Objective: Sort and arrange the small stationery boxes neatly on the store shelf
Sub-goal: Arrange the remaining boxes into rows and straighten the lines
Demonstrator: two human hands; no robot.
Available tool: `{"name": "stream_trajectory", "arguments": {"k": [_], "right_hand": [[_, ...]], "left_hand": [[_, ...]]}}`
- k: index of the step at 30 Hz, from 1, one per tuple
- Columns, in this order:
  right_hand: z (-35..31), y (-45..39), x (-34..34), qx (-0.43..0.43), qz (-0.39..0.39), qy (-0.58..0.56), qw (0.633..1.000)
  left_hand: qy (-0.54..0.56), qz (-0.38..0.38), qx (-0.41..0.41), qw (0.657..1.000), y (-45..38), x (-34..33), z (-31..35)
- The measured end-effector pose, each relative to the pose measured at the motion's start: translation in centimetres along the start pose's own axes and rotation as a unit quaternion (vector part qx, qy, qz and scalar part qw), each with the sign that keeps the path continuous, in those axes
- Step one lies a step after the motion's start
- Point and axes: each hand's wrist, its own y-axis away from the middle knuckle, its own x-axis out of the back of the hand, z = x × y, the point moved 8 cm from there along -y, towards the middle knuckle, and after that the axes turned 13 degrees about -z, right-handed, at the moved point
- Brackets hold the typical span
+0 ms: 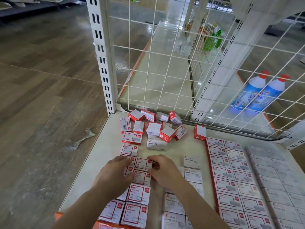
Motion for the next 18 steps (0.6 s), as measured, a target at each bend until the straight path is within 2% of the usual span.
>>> {"name": "stream_trajectory", "arguments": {"k": [2,8,18], "right_hand": [[0.1,-0.1,-0.1,-0.002,-0.001,-0.004,1.0],[-0.1,0.0,-0.2,0.008,0.0,0.001,1.0],[-0.2,0.0,-0.4,0.023,-0.003,-0.01,1.0]], "left_hand": [[-0.001,0.0,0.011,1.0,-0.1,0.0,-0.2],[0.087,-0.016,0.028,0.996,-0.5,-0.3,-0.8],[0.145,-0.016,0.027,0.989,-0.5,-0.2,-1.2]]}}
